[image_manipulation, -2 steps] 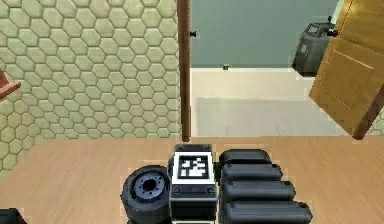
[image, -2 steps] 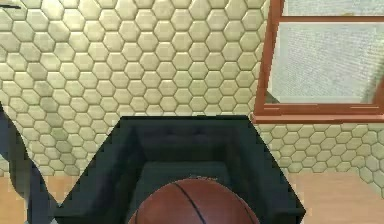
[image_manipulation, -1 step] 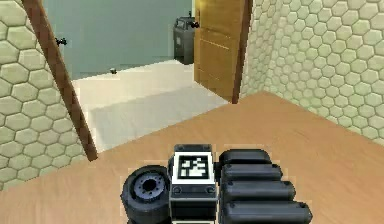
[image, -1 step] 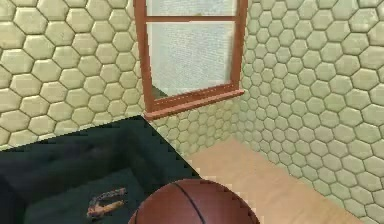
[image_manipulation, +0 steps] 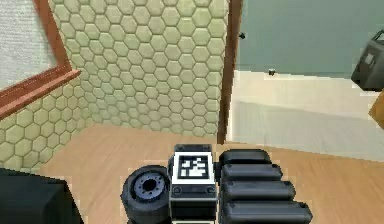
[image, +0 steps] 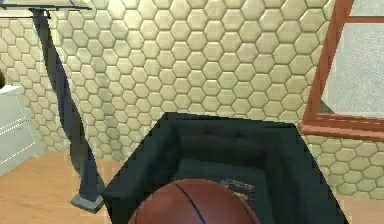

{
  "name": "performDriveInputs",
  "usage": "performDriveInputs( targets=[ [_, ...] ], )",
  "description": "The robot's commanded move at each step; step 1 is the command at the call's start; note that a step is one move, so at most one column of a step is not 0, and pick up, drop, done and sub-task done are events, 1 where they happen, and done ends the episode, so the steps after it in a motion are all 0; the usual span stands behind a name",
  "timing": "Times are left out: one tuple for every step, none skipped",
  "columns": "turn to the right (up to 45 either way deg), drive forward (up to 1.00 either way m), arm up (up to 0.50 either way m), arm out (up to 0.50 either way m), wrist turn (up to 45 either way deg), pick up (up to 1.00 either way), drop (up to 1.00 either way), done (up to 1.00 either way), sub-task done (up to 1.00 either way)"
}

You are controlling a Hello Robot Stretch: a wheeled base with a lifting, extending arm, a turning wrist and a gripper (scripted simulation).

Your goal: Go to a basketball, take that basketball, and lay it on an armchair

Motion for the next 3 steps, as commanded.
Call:
performDriveInputs(
  targets=[
    [-45.0, 0.00, 0.00, 0.00, 0.0, 0.00, 0.00, 0.00, 0.00],
    [-45.0, 0.00, 0.00, 0.00, 0.0, 0.00, 0.00, 0.00, 0.00],
    [-18.0, 0.00, 0.00, 0.00, 0.0, 0.00, 0.00, 0.00, 0.00]
  ],
)
